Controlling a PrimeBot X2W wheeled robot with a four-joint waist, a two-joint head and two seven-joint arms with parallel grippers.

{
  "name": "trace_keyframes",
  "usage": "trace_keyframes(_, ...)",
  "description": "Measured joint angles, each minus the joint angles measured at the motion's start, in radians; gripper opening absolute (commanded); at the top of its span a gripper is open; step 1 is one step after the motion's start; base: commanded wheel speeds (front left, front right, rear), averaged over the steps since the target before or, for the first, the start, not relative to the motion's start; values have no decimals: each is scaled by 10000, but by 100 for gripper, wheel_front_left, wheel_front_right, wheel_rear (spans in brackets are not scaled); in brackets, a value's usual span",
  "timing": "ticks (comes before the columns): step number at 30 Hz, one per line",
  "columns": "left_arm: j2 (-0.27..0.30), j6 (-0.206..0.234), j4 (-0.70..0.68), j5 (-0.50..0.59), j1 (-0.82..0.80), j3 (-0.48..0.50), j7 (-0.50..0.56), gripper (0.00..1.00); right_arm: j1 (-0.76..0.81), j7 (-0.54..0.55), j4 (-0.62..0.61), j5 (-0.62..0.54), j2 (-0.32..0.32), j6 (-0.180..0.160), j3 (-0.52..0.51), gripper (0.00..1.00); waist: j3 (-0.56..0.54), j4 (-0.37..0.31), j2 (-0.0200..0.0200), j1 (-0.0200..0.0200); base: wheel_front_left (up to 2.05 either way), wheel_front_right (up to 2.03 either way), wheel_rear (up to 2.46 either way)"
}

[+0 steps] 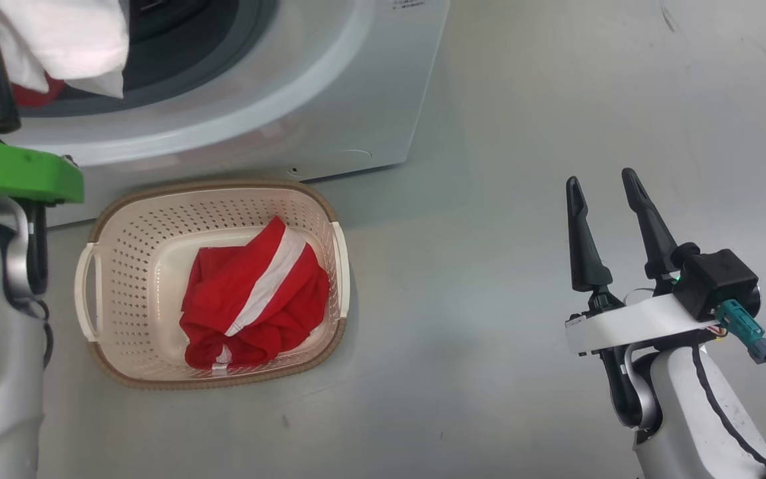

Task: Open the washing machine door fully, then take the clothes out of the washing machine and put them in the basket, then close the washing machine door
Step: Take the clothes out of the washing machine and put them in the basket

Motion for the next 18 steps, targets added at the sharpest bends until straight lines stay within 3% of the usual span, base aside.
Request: trace_keyframes(18,-650,128,-1799,-44,2793,-784,-263,0,825,0,286,-75,-6,109,159,100,-1566,616,0,0,0,0,0)
